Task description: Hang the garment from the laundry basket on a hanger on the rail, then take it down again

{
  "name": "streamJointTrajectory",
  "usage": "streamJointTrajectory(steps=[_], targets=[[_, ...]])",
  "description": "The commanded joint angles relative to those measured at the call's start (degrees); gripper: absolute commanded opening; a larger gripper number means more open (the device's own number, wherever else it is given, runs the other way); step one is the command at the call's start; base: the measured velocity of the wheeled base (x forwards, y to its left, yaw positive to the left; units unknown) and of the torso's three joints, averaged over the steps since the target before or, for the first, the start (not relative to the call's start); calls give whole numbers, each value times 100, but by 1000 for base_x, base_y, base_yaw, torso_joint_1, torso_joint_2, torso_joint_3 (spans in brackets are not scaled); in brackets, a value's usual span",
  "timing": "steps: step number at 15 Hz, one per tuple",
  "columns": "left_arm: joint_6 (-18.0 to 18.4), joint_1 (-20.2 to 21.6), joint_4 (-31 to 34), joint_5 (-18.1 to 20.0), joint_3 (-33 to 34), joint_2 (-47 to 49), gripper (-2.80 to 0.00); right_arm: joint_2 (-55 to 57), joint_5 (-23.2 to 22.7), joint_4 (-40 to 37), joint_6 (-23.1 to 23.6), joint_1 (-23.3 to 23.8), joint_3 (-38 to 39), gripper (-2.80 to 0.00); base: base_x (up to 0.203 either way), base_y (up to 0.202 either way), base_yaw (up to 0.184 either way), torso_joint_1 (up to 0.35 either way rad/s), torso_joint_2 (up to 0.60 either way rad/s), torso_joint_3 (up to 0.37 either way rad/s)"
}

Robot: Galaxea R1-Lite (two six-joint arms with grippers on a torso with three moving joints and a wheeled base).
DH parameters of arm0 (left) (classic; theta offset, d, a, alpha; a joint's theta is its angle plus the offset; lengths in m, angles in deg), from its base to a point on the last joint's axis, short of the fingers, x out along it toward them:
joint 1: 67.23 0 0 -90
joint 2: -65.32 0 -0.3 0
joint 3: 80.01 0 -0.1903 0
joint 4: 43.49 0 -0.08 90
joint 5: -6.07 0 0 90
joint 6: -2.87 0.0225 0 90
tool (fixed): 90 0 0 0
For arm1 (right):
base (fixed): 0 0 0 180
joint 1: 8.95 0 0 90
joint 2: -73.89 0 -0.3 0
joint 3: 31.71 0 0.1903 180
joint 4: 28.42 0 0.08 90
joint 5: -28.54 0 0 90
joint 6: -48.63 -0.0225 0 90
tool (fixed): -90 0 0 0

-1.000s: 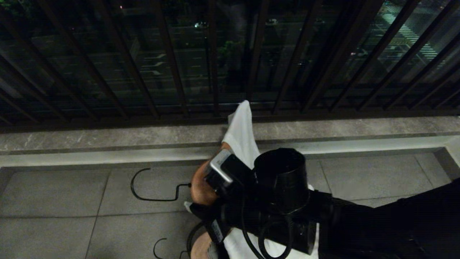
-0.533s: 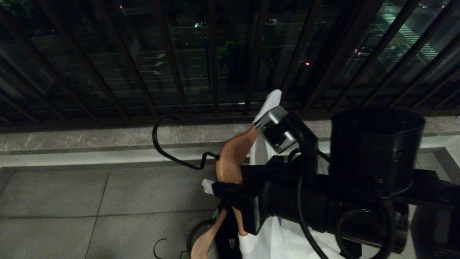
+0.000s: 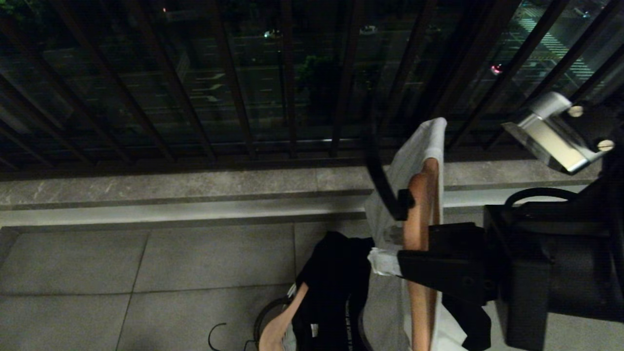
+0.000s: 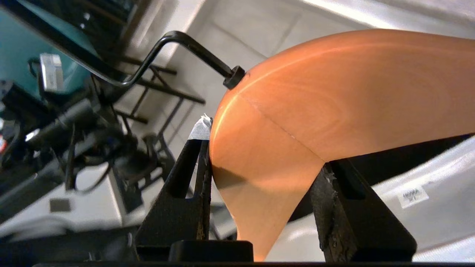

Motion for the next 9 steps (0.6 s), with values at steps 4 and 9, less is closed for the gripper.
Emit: streamJointTrajectory(steps=[4, 9], targets=[[-1, 2, -4, 1, 9, -4, -280, -730, -323, -265, 174, 876, 235, -280, 0, 0, 0, 0, 0, 0], [-1, 2, -4, 1, 9, -4, -280, -1614, -428, -1337, 266, 1022, 137, -280, 0, 0, 0, 0, 0, 0]])
